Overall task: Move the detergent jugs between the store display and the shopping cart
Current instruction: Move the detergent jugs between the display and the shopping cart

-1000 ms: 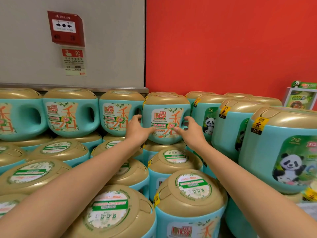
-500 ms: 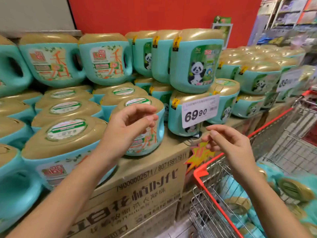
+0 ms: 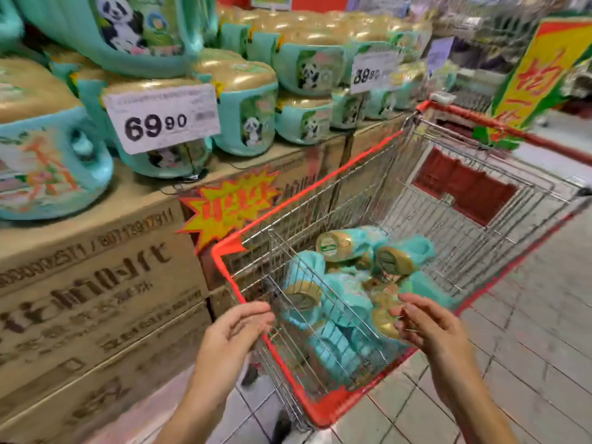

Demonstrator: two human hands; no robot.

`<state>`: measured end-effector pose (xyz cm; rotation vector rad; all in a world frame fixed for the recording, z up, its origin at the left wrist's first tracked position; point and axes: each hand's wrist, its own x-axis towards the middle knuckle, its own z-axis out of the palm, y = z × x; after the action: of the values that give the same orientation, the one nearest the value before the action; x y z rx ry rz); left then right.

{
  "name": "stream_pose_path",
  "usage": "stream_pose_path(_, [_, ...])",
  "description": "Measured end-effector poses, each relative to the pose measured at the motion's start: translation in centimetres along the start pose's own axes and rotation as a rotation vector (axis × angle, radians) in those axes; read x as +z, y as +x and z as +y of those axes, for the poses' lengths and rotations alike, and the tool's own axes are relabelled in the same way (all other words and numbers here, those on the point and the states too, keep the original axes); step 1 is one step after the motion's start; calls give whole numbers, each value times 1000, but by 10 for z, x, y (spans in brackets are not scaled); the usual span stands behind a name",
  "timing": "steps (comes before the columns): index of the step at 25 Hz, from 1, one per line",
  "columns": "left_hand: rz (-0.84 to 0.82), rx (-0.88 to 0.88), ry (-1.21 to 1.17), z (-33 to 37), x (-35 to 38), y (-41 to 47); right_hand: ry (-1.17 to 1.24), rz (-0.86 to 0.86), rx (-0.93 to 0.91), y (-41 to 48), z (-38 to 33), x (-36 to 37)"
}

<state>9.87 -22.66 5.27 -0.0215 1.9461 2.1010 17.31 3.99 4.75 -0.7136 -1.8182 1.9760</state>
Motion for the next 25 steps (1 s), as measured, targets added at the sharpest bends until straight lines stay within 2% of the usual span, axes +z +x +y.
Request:
stream_pose_path(4, [41, -111, -40, -37, 81, -10, -78, 17, 4, 20, -11, -79])
stream_pose_path(7, [34, -91, -36, -36, 124, 1, -101, 7, 7, 46, -24, -118])
stream_pose_path(11, [21, -17, -3, -23, 164, 48, -132, -23, 1, 106, -36, -134])
stream_pose_path(14, [52, -32, -6, -29, 192, 108, -235, -60, -8, 178, -36, -128])
stream_pose_path(20, [175, -401, -107, -67, 236, 255, -543, -193, 26, 336, 0, -97])
stream_pose_path(25, [255, -600, -49, -121, 253, 333, -871, -473, -12, 427, 73, -60])
